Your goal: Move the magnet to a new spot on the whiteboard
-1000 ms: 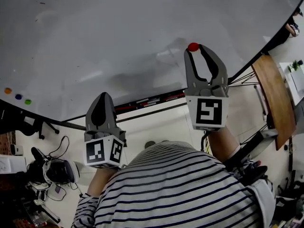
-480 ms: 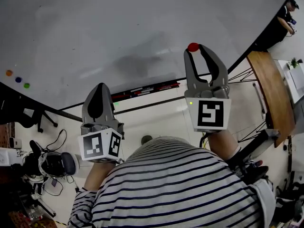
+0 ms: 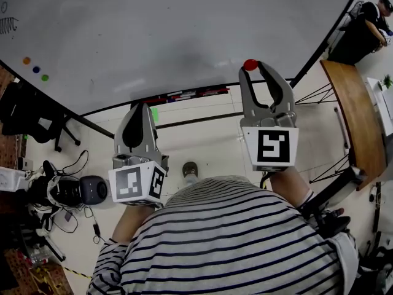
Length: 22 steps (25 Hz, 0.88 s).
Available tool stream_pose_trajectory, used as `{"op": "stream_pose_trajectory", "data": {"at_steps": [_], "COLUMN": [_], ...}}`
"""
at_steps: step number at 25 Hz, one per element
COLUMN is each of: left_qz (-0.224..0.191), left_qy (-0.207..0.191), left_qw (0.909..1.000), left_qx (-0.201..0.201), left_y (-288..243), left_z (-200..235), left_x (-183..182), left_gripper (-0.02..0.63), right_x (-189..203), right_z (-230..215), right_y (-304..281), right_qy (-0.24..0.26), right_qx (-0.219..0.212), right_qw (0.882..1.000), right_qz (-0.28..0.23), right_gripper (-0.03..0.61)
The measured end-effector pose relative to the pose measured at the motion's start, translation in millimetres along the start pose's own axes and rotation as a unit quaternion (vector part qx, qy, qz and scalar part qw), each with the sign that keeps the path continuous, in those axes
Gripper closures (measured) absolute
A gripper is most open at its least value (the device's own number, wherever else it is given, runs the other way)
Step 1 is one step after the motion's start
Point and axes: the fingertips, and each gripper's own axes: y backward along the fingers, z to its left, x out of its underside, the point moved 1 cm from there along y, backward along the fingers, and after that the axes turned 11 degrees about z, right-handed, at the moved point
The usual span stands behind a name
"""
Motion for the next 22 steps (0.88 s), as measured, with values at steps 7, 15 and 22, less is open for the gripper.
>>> {"op": "stream_pose_trajectory", "data": {"at_steps": [7,15,22], "left_qz": [0.012,-0.003,-0.006], "left_qy": [-0.026,-0.029,-0.027], "left_qw": [0.9996,0.9995,0.9996], "left_qx": [-0.007,-0.009,-0.003], "left_y": [17.6,23.4,23.3], "left_z": [-13.4,-19.2,-24.4], "left_x": [7.6,1.3,0.6], "left_gripper": [0.598,0.597,0.597], "right_x": [5.2,6.6,7.7], "right_z": [2.9,6.9,6.1], "right_y": [20.0,23.7,25.3], "right_qy": [-0.015,-0.012,-0.006], "right_qx": [-0.012,-0.020,-0.018], "right_qw": [1.000,1.000,1.000], "right_qz": [-0.002,-0.002,0.002], "right_gripper": [0.454,0.454,0.454]}}
